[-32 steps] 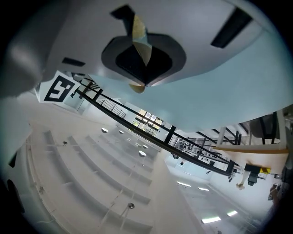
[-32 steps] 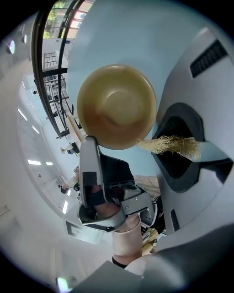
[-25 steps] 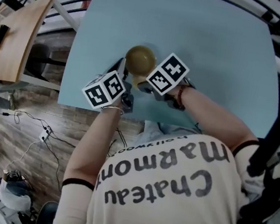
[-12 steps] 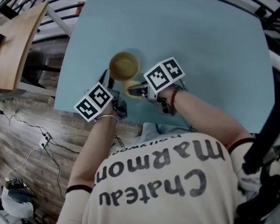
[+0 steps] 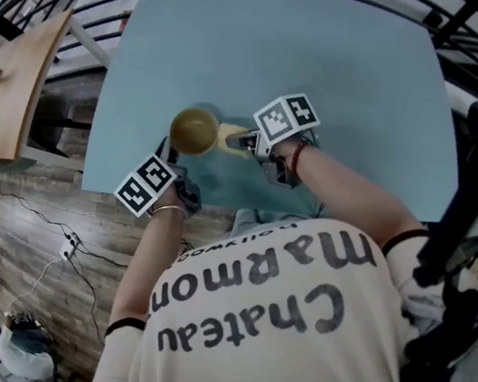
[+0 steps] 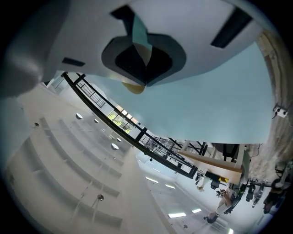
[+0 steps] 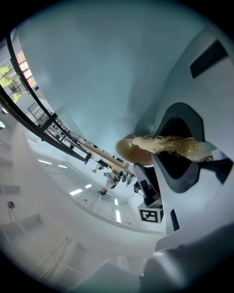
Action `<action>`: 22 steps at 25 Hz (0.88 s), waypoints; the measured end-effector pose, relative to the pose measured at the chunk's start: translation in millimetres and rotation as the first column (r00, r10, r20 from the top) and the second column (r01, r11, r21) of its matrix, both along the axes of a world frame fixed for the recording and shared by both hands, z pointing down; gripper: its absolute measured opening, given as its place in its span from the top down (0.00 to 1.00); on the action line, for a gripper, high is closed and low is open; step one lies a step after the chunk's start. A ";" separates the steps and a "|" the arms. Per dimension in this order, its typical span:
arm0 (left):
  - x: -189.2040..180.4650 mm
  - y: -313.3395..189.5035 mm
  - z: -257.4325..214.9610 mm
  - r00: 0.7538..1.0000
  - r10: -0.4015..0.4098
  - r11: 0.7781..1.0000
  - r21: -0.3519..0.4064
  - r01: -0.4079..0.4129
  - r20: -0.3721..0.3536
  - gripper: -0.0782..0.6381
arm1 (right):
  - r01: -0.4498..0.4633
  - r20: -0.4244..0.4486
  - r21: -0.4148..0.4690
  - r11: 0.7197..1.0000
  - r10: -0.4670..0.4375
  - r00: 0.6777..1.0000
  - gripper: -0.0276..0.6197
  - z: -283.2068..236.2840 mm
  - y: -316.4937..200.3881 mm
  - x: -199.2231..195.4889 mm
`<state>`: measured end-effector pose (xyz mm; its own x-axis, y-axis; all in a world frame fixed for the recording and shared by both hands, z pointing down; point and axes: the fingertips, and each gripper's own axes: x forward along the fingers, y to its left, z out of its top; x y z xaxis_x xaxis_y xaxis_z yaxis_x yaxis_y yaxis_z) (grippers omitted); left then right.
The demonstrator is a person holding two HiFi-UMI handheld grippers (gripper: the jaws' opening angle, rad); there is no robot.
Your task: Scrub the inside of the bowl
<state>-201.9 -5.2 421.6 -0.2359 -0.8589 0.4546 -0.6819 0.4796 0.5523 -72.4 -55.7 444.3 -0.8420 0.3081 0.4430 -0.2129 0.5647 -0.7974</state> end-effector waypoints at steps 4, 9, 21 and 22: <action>16.6 1.1 13.5 0.999 0.029 0.999 -0.029 -0.030 -0.036 0.88 | -0.086 0.039 -0.014 0.996 0.087 0.995 0.86 -10.4 -22.2 10.2; 40.9 -5.1 17.2 0.994 0.095 0.995 -0.026 -0.097 -0.050 0.88 | -0.157 0.069 0.042 0.987 0.153 0.986 0.86 -22.9 -45.3 29.5; 24.9 21.3 -45.3 0.959 0.049 0.999 -0.003 -0.050 0.281 0.81 | -0.258 0.128 0.293 0.921 0.229 0.965 0.86 -47.9 -75.7 32.0; 24.6 23.1 -46.8 0.958 0.042 0.999 -0.002 -0.043 0.285 0.82 | -0.253 0.127 0.308 0.917 0.224 0.966 0.86 -48.9 -75.5 31.4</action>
<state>-177.3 17.9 374.8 -0.3180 -0.8730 0.3699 -0.8311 0.4444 0.3343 -41.1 -131.2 395.4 -0.9126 -0.0518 0.4055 -0.3105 0.7330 -0.6052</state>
